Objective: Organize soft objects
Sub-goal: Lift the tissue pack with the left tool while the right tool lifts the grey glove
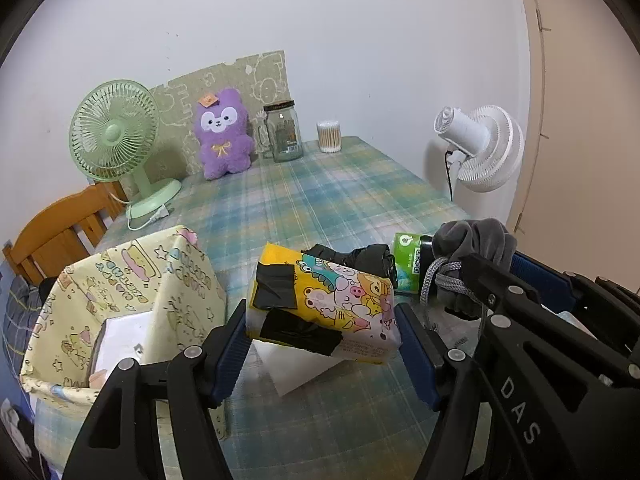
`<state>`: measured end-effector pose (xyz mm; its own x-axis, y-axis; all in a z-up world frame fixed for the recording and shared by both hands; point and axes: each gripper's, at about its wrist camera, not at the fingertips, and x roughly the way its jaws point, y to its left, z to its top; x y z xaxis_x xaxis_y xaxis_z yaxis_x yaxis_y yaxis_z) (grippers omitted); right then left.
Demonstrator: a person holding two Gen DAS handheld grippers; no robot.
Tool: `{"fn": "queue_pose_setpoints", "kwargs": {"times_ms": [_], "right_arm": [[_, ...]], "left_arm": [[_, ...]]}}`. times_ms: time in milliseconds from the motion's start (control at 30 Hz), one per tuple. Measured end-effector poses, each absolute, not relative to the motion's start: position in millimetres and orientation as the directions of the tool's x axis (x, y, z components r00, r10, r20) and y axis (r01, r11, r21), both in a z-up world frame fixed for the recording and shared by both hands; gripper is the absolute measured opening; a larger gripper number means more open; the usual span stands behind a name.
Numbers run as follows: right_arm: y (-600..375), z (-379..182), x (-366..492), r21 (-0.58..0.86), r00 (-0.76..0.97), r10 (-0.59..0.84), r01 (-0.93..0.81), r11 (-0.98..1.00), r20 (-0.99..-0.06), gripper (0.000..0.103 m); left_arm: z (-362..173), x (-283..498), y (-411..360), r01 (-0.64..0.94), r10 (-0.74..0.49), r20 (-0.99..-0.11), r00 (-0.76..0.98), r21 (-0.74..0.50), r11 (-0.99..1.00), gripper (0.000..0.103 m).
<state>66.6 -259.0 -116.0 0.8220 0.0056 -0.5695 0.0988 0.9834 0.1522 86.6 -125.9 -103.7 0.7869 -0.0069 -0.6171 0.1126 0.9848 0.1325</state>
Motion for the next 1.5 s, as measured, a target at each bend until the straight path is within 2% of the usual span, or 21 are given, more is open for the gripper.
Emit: {"fn": "queue_pose_setpoints", "kwargs": {"times_ms": [867,1500], "right_arm": [[-237,-53,38,0.133,0.884,0.007,0.063,0.989,-0.468,0.029],[-184,-28,51,0.118,0.900,0.063,-0.013,0.993,-0.432,0.029]], "left_arm": [[-42,56,-102,0.110,-0.036,-0.512,0.858,0.115,0.987,0.071],[-21,57,-49,0.037,0.014,-0.466,0.884,0.101,0.994,0.071]]}}
